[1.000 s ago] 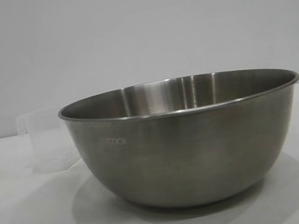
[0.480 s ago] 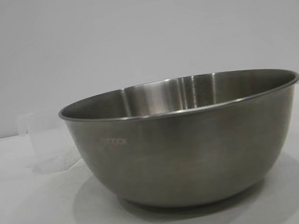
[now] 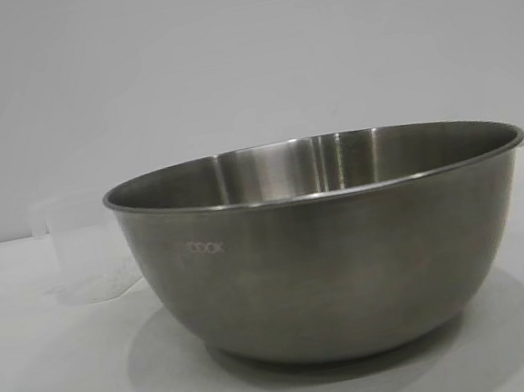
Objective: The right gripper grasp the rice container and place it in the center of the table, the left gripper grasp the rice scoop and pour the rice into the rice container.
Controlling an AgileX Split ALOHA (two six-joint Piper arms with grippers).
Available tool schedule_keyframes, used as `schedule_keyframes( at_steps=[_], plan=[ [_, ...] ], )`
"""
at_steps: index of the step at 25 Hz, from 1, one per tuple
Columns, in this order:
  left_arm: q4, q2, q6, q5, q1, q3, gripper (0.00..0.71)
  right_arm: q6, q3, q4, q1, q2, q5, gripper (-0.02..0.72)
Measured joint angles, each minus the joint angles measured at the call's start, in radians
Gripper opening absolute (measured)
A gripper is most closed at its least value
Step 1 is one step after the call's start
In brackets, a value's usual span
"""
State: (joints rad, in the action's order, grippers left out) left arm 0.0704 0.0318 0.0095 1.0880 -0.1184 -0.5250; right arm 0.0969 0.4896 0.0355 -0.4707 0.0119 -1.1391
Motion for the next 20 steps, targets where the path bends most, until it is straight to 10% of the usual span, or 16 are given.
schedule_keyframes(
  at_steps=[20],
  plan=[
    [-0.061, -0.049, 0.072, 0.03, 0.0, 0.041, 0.103, -0.006, 0.0, -0.006, 0.0, -0.027, 0.0, 0.287]
  ],
)
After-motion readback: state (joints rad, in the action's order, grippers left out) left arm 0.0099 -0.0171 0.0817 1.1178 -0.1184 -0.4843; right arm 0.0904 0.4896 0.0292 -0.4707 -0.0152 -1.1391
